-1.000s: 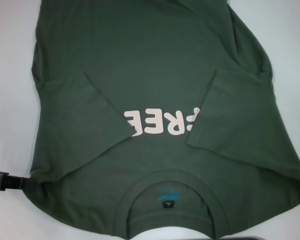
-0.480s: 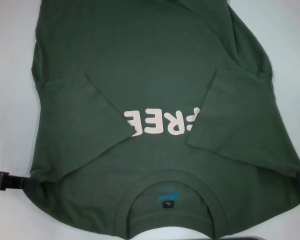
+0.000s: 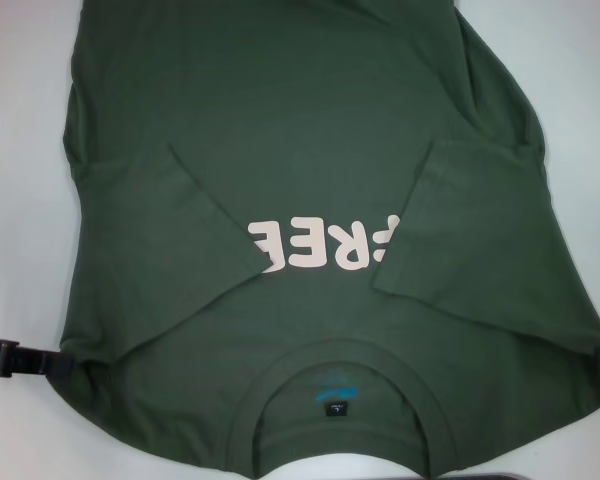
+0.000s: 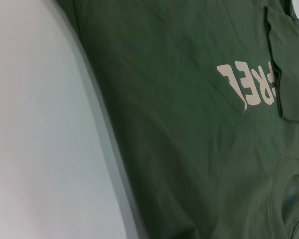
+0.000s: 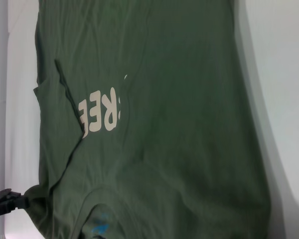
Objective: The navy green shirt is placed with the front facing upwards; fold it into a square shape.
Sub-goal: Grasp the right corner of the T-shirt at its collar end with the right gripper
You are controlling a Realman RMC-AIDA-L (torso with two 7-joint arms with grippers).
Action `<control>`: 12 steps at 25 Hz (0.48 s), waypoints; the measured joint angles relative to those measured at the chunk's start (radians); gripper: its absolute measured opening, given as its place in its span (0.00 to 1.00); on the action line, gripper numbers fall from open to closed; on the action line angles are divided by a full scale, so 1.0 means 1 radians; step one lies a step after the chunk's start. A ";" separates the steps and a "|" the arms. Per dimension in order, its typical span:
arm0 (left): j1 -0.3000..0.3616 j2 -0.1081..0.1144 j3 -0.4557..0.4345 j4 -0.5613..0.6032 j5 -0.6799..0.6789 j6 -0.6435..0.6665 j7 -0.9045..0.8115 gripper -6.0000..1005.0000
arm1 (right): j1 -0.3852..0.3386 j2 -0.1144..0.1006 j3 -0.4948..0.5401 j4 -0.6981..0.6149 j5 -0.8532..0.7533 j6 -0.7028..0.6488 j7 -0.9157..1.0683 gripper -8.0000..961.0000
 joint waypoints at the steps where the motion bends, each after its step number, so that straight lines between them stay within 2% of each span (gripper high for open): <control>1: -0.001 0.000 0.000 0.000 0.000 0.000 0.000 0.03 | -0.001 -0.001 0.000 0.000 0.000 0.001 0.000 0.71; 7: -0.002 0.000 0.001 0.000 0.000 0.000 0.001 0.03 | -0.003 -0.001 -0.005 0.000 0.000 0.010 0.000 0.48; 12: -0.003 0.001 0.001 0.000 0.000 0.000 0.001 0.03 | -0.005 0.000 -0.012 0.000 -0.001 0.014 0.000 0.35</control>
